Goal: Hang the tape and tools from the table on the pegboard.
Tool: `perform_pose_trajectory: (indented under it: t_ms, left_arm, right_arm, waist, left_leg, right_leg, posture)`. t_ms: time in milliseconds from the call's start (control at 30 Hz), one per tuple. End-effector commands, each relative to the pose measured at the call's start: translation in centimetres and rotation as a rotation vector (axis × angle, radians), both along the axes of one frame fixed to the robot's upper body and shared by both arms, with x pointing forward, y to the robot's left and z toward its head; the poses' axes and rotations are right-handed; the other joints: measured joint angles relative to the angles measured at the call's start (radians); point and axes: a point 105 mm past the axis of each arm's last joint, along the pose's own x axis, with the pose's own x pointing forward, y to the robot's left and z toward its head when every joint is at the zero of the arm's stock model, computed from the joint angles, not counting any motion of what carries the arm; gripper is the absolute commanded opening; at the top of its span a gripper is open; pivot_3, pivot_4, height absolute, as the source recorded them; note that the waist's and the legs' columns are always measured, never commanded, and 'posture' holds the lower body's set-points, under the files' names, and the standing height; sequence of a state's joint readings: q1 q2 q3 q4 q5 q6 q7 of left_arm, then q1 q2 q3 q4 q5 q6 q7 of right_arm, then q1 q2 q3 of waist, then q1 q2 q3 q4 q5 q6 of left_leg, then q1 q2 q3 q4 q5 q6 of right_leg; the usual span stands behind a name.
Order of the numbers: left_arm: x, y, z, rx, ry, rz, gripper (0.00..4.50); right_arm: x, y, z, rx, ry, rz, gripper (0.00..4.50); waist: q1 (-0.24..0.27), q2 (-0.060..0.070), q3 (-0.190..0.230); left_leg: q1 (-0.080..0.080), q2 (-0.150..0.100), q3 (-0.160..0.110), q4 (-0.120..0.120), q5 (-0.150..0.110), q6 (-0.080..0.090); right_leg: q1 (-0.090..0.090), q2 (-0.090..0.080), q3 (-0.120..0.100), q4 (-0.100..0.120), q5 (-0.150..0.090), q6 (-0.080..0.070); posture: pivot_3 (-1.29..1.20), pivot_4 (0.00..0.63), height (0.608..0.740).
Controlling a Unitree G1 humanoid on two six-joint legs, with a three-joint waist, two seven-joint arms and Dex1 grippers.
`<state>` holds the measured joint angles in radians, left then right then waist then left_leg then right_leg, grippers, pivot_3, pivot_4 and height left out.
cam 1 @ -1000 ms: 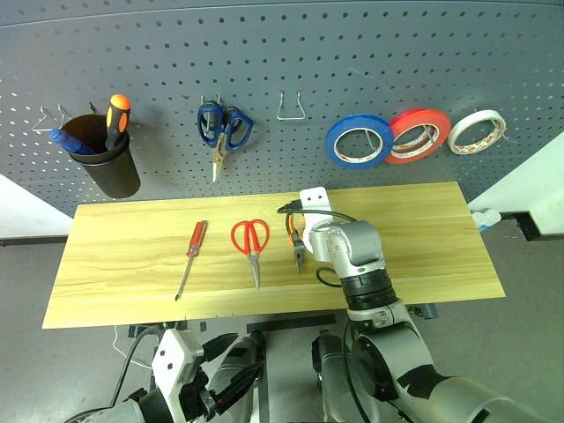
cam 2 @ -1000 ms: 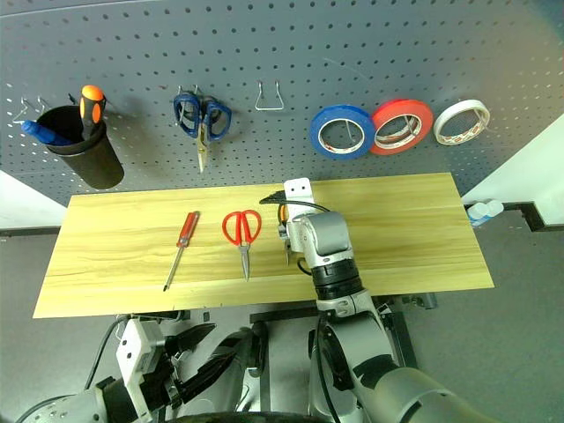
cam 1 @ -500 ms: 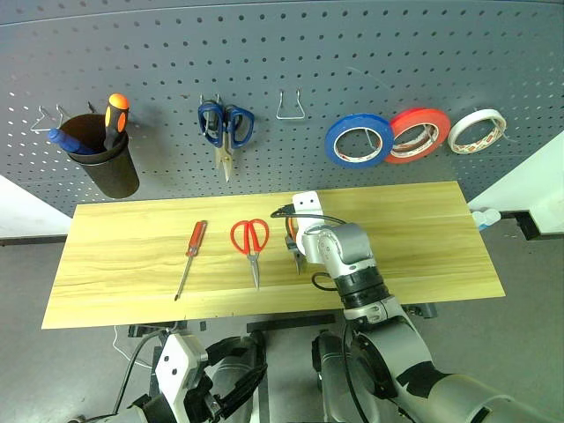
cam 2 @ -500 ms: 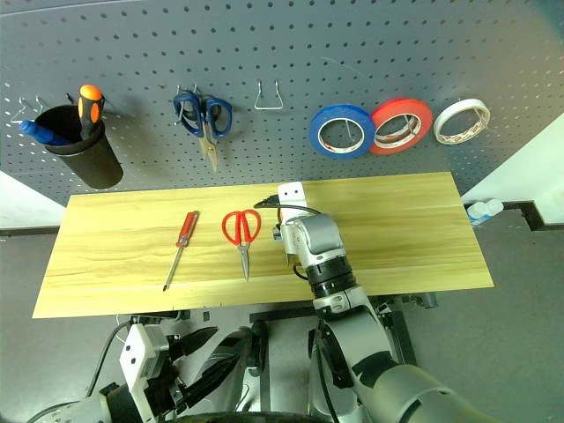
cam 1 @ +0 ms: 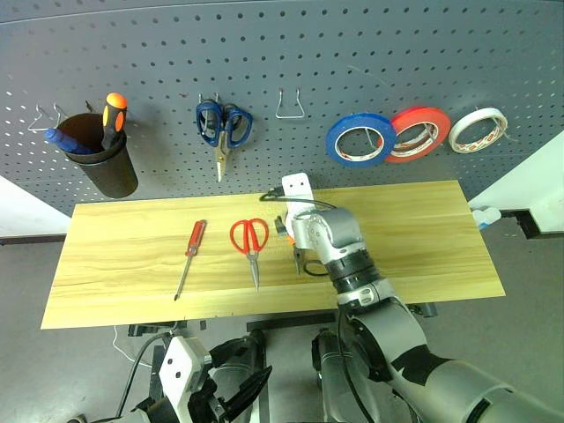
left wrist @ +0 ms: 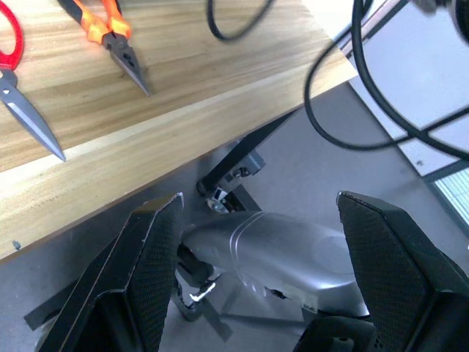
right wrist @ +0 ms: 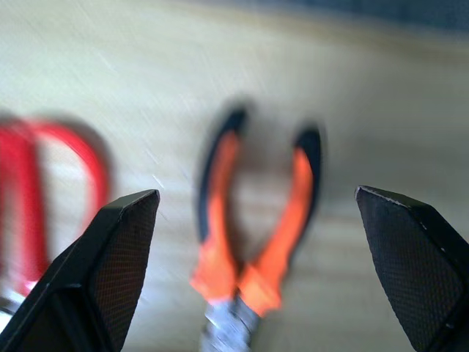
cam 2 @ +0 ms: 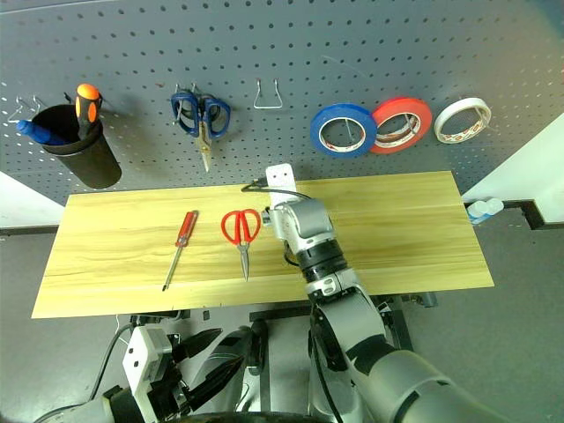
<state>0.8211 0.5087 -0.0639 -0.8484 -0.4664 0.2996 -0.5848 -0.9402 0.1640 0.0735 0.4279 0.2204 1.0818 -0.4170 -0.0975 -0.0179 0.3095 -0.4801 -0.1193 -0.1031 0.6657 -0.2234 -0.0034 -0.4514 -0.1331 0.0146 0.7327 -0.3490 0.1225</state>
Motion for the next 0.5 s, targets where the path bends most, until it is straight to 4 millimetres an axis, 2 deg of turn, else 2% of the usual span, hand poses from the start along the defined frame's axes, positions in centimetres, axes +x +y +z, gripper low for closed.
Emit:
perform_pose_trajectory:
  t_ms: [33, 233, 500]
  left_arm:
    - [-0.4, -0.2, 0.9, -0.012, -0.016, -0.005, 3.51]
    - [-0.7, -0.2, 1.0, -0.01, -0.006, -0.004, 3.51]
    - [-0.7, -0.3, 0.9, -0.014, -0.002, -0.005, 3.51]
  right_arm:
    - [-3.7, 7.9, -0.1, 0.141, 0.066, 0.157, 4.48]
    - [-4.4, 8.2, -0.9, 0.143, 0.097, 0.158, 4.48]
    - [-4.6, 7.7, -1.5, 0.138, 0.124, 0.14, 4.48]
  waist:
    - [0.003, -0.001, 0.003]
    - [-0.001, 0.0, 0.009]
    - [-0.001, 0.0, 0.014]
  left_leg:
    - [0.0, 0.0, 0.0, 0.0, 0.0, 0.0]
    - [-0.006, 0.0, 0.001, 0.0, 0.0, 0.0]
    - [-0.013, 0.0, 0.001, 0.001, 0.0, 0.0]
  right_leg:
    - [0.0, 0.0, 0.0, 0.0, 0.0, 0.0]
    - [-0.006, 0.0, 0.0, 0.001, 0.0, 0.0]
    - [-0.009, 0.0, 0.0, 0.002, 0.0, 0.0]
  posture:
    - [-0.04, 0.376, 0.68]
    - [-0.04, 0.386, 0.68]
    - [-0.05, 0.389, 0.68]
